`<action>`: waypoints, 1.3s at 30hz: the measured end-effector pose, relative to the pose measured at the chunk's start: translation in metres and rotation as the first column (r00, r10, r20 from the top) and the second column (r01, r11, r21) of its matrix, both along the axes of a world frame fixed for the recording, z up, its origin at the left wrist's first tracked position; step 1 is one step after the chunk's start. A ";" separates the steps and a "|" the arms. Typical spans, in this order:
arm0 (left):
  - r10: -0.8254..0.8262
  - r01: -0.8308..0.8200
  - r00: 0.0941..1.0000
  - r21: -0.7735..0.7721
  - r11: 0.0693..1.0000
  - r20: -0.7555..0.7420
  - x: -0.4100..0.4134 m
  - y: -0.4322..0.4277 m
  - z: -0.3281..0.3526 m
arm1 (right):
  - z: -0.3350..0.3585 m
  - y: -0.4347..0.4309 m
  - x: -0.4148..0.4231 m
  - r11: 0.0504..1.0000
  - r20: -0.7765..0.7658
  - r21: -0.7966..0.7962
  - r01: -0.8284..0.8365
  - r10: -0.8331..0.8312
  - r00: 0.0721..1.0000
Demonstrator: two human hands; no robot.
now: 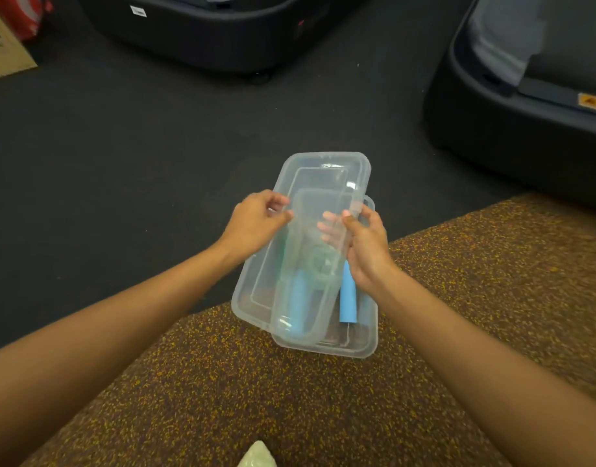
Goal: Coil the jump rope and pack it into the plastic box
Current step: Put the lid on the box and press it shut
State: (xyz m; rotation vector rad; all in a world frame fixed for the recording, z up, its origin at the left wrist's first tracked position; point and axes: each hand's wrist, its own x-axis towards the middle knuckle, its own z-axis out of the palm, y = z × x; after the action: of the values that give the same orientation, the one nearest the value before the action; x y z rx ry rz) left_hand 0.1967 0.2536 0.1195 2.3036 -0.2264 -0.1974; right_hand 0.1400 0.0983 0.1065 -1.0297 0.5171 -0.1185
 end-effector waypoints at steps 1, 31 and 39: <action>0.020 -0.019 1.000 0.029 0.999 -0.018 0.004 0.003 -0.004 | -0.001 -0.005 -0.002 1.000 -0.005 -0.009 0.006 -0.006 1.000; 0.164 -0.141 0.940 0.097 0.985 -0.300 0.002 -0.010 -0.039 | -0.056 -0.048 0.009 0.451 -0.398 -0.829 -0.330 -0.063 0.915; 0.135 -0.109 0.944 0.102 0.989 -0.302 0.002 -0.018 -0.044 | -0.060 -0.051 0.011 0.483 -0.441 -0.804 -0.348 -0.090 0.893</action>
State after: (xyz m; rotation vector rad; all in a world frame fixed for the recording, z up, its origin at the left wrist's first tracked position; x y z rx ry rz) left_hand 0.1986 0.2359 0.0758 2.3218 0.0864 -0.5059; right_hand 0.1512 0.0473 0.0465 -2.1645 0.8086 0.0036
